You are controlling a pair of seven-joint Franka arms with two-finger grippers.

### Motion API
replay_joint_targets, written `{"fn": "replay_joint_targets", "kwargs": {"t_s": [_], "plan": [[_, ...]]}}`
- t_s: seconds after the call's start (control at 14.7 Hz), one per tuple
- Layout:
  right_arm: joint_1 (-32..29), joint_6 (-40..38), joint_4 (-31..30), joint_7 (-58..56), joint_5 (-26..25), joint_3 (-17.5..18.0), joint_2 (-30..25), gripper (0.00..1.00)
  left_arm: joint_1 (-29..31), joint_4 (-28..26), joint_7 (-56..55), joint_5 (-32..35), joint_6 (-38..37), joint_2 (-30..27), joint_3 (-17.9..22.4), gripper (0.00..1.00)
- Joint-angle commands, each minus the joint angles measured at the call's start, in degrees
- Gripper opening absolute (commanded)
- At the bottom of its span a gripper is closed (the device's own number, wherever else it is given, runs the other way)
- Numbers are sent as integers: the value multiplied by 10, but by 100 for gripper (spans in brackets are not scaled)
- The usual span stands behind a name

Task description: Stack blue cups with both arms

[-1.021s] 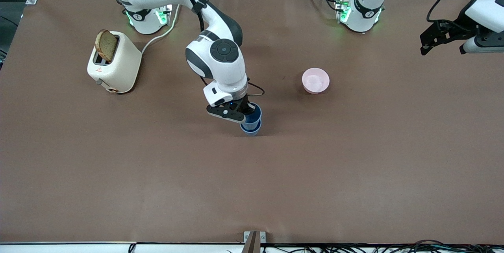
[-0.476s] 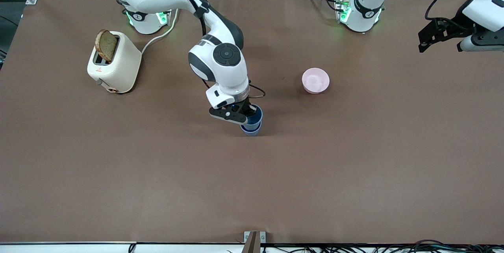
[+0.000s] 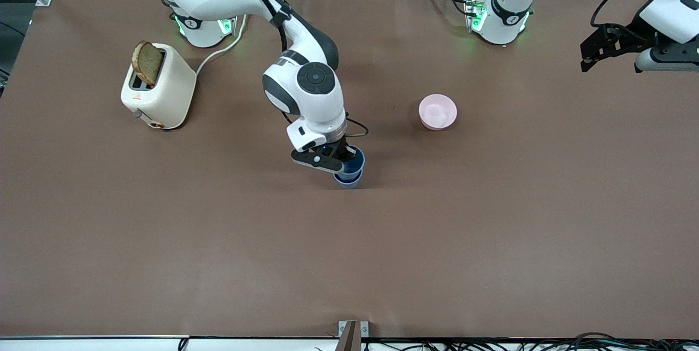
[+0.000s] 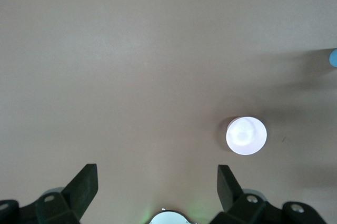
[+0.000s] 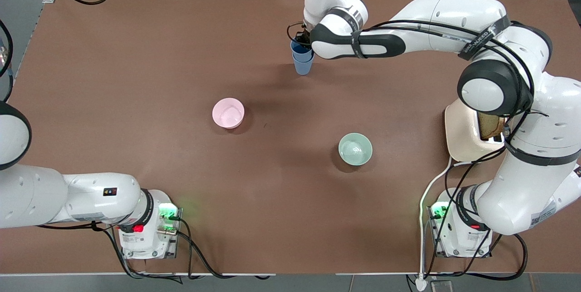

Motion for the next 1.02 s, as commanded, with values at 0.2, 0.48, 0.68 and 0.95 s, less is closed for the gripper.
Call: {"fn": "replay_joint_targets", "kwargs": {"t_s": [0.2,0.48,0.68,0.95], "plan": [[-9,1,8,12,-13,5,3,25,-3,0,10,-8,-3,3,0,100],[-33,-31,36,4,-7,6,-21,68,-4,0,10,-8,-3,3,-6,100],[-73,-84,31,-3,-11,2,-88,100,-4,-1,10,-8,-4,3,-6,100],[-179,-199,31,-98,-8,5,-177,100,-4,-1,10,-8,-3,4,-6,100]]}}
